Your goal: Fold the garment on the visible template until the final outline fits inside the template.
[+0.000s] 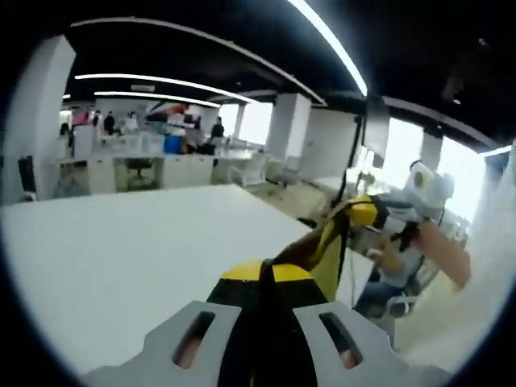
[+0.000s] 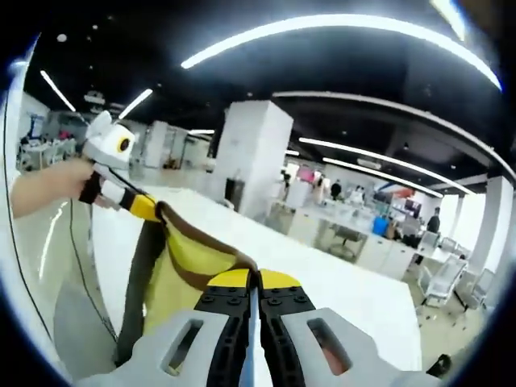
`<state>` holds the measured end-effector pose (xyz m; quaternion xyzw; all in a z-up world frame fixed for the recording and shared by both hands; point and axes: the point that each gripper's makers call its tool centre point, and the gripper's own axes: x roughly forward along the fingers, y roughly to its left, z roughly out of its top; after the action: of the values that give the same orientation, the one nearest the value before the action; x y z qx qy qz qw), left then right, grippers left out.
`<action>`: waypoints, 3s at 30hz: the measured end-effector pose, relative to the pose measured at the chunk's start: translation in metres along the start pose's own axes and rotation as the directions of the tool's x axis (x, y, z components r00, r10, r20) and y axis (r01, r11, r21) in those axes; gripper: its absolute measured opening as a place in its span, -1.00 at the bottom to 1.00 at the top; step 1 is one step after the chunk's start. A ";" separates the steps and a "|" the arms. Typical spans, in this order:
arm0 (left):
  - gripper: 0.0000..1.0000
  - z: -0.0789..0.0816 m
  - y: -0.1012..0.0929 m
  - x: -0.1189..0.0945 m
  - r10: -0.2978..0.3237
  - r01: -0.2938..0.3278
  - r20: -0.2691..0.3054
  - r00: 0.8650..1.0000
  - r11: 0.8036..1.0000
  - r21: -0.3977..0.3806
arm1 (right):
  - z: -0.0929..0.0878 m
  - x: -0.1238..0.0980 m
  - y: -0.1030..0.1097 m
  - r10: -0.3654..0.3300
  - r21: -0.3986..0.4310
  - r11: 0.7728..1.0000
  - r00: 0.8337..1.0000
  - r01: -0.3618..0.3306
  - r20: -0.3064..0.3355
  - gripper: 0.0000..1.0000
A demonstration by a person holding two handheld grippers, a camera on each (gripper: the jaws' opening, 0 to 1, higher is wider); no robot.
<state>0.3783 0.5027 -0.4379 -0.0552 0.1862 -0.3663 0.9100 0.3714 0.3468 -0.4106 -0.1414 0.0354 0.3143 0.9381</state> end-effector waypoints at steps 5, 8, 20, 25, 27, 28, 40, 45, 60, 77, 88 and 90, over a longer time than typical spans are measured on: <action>-1.00 -0.017 0.032 0.037 0.033 -0.038 -0.072 0.997 0.997 -0.062 | -0.034 0.032 -0.013 0.009 0.061 0.998 0.997 -0.005 -0.071 -0.95; -1.00 -0.017 0.047 0.054 0.050 -0.055 -0.083 0.995 0.997 -0.062 | -0.050 0.050 -0.022 0.010 0.069 0.998 0.995 -0.004 -0.098 -0.95; -1.00 -0.023 0.084 0.104 0.045 -0.059 -0.138 0.989 0.993 -0.105 | -0.086 0.093 -0.047 0.007 0.128 0.992 0.987 0.013 -0.157 -0.95; -1.00 -0.034 0.098 0.122 0.034 -0.057 -0.182 0.983 0.991 -0.124 | -0.108 0.113 -0.055 0.020 0.154 0.988 0.980 0.011 -0.198 -0.95; -1.00 -0.041 0.104 0.129 0.031 -0.058 -0.197 0.980 0.989 -0.135 | -0.117 0.122 -0.059 0.025 0.163 0.987 0.976 0.011 -0.216 -0.95; -1.00 -0.043 0.106 0.131 0.029 -0.058 -0.202 0.979 0.988 -0.142 | -0.120 0.126 -0.060 0.025 0.163 0.987 0.975 0.011 -0.220 -0.95; -1.00 -0.077 0.148 0.162 0.032 -0.091 -0.264 0.964 0.972 -0.216 | -0.157 0.165 -0.061 0.062 0.170 0.985 0.958 -0.013 -0.282 -0.95; -1.00 -0.087 0.163 0.175 0.032 -0.103 -0.284 0.958 0.966 -0.239 | -0.178 0.179 -0.063 0.074 0.182 0.983 0.947 -0.017 -0.311 -0.95; -1.00 -0.116 0.186 0.210 0.004 -0.109 -0.340 0.940 0.951 -0.289 | -0.218 0.209 -0.079 0.080 0.188 0.982 0.928 -0.011 -0.363 -0.95; -1.00 -0.142 0.207 0.231 -0.046 -0.115 -0.379 0.924 0.913 -0.392 | -0.256 0.246 -0.089 0.110 0.213 0.977 0.905 -0.022 -0.411 -0.95; -1.00 -0.159 0.224 0.244 -0.070 -0.138 -0.385 0.920 0.863 -0.486 | -0.282 0.264 -0.089 0.129 0.205 0.978 0.883 -0.038 -0.451 -0.95; -1.00 -0.162 0.227 0.247 -0.067 -0.146 -0.394 0.917 0.860 -0.488 | -0.287 0.267 -0.089 0.133 0.202 0.978 0.879 -0.043 -0.457 -0.95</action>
<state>0.6270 0.5029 -0.7156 -0.2134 0.4578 -0.2886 0.8134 0.6446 0.3514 -0.7050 -0.1231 0.2962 0.3085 0.8955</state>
